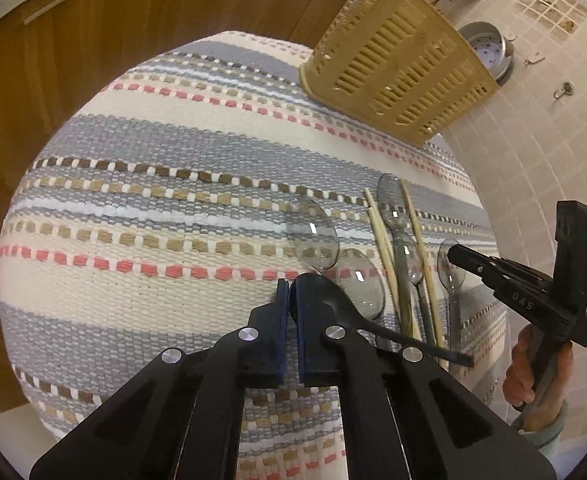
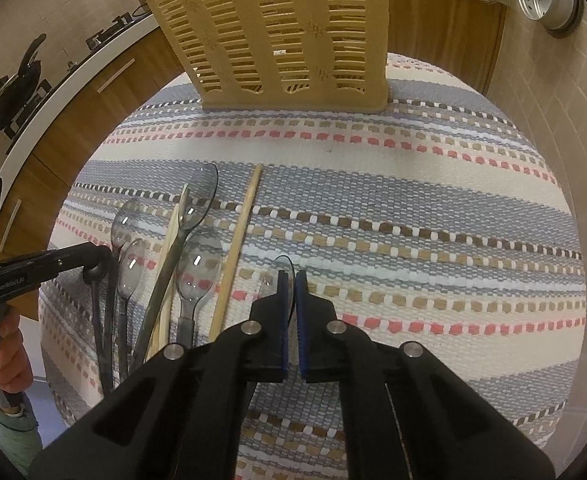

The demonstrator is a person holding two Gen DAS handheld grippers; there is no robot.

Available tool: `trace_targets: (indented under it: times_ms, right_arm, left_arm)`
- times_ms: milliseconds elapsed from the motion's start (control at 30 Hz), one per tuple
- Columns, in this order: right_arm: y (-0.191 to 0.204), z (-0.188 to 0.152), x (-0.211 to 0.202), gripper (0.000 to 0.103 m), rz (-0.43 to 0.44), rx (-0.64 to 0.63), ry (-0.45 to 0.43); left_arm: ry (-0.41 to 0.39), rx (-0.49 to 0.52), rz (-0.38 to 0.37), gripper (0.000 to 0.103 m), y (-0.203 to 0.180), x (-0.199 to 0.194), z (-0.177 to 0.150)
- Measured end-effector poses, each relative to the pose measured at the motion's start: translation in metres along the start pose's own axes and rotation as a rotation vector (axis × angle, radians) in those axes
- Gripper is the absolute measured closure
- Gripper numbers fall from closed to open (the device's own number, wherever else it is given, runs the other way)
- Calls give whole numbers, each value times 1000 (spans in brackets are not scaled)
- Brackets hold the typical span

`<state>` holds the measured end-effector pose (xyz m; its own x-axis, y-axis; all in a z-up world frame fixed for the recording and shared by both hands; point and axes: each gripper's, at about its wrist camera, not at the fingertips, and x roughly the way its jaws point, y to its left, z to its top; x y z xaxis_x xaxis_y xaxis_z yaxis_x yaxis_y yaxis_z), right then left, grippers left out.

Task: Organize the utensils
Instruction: 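Lift the black spoon with the left tool while the right tool carries its spoon to the basket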

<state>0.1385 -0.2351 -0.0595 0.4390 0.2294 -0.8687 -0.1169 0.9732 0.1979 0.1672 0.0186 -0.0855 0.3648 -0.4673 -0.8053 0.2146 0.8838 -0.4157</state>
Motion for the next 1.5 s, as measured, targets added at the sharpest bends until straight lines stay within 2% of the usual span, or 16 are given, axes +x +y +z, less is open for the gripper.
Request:
trace_targets:
  times_ms: [500, 767, 967, 1167, 1333, 1400, 1500]
  right_arm:
    - [4, -5, -42, 101, -36, -11, -99]
    - [10, 1, -105, 101, -77, -1, -272]
    - [16, 22, -167, 101, -129, 19, -468]
    - [13, 61, -217, 101, -215, 59, -684]
    - [7, 103, -228, 101, -272, 90, -788]
    - [6, 123, -228, 101, -298, 88, -831]
    - [2, 148, -221, 101, -356, 76, -875]
  left_arm:
    - [-139, 164, 9, 103, -30, -48, -6]
    - [-293, 258, 64, 103, -61, -93, 8]
    - [-405, 367, 157, 103, -90, -132, 34]
    - [-570, 439, 310, 103, -121, -169, 83]
    - [-670, 465, 439, 103, -143, -179, 130]
    - [-697, 483, 502, 103, -153, -177, 146]
    - [-706, 512, 554, 103, -162, -168, 171]
